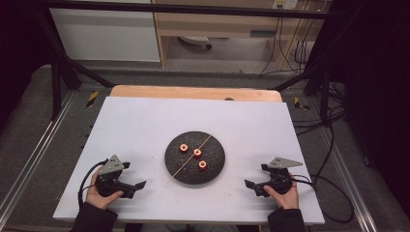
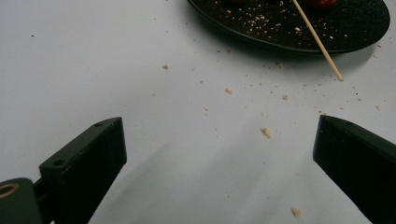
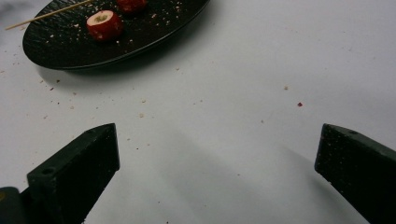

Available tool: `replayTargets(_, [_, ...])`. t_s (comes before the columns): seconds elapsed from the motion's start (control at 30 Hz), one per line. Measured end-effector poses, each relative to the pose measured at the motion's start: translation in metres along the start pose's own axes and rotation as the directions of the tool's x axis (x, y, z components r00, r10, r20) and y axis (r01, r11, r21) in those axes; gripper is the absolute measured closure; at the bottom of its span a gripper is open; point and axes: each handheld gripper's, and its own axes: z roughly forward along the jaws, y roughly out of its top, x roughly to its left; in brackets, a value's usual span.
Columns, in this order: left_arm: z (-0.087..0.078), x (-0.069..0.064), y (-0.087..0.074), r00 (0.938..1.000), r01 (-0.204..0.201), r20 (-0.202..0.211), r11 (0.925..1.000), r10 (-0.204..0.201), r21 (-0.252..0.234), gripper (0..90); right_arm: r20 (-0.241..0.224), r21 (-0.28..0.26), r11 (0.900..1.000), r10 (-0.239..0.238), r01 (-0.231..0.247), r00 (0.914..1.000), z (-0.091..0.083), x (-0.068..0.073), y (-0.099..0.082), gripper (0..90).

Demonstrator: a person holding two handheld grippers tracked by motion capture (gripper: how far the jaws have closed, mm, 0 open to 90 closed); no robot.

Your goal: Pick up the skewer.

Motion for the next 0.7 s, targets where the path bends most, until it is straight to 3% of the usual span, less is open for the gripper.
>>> replayTargets(0.7, [0.004, -0.013, 0.009, 0.9996, -0.023, 0.014, 0.9997, 0.023, 0.005, 1.7, -0.001, 0.002, 1.0000, 0.005, -0.005, 1.0000, 0.000, 0.000, 0.000, 0.7])
